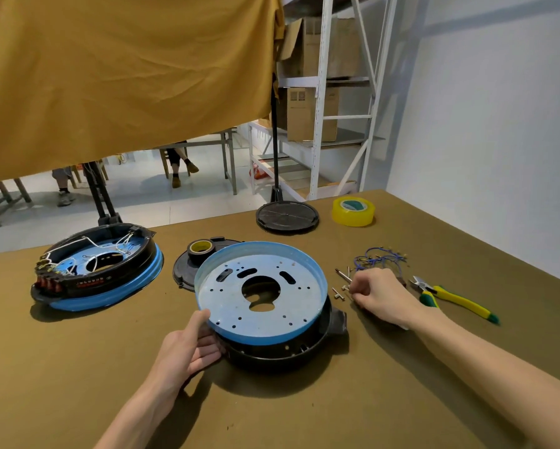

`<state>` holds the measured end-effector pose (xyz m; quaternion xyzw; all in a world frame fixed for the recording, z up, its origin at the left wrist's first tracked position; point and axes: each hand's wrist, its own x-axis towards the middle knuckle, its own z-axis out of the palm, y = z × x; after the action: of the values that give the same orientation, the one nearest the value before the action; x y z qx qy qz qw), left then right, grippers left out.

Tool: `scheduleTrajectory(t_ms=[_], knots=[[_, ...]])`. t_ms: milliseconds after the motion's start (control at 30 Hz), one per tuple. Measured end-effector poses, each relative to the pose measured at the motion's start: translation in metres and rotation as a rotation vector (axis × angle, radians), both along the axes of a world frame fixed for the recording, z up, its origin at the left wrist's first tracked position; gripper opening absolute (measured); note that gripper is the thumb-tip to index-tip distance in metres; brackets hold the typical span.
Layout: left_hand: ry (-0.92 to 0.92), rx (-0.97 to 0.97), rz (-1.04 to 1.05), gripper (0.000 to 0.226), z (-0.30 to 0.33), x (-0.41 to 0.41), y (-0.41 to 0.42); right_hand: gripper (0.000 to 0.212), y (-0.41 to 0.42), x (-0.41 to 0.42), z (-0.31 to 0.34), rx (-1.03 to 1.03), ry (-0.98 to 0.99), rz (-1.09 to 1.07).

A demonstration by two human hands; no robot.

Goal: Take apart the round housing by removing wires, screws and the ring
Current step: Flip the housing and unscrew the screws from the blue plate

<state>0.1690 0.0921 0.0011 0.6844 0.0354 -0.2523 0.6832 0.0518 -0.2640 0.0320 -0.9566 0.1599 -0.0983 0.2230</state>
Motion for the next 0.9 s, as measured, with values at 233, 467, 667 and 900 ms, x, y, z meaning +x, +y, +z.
scheduleTrajectory(t_ms=[233, 467, 667, 900], knots=[[0.124, -0.06, -0.009, 0.07, 0.003, 0.01, 0.005, 0.022, -0.007, 0.007, 0.006, -0.089, 0.074, 0.017], [0.158, -0.132, -0.022, 0.082, 0.011, 0.008, 0.0, 0.017, 0.072, 0.006, 0.049, 0.048, -0.314, 0.247], [0.245, -0.242, -0.071, 0.085, 0.018, 0.001, 0.002, 0.054, 0.145, 0.016, 0.045, -0.298, 0.07, 0.6], [0.334, -0.296, -0.074, 0.047, 0.016, 0.002, 0.014, 0.017, 0.139, 0.014, 0.042, 0.022, -0.084, 0.603]])
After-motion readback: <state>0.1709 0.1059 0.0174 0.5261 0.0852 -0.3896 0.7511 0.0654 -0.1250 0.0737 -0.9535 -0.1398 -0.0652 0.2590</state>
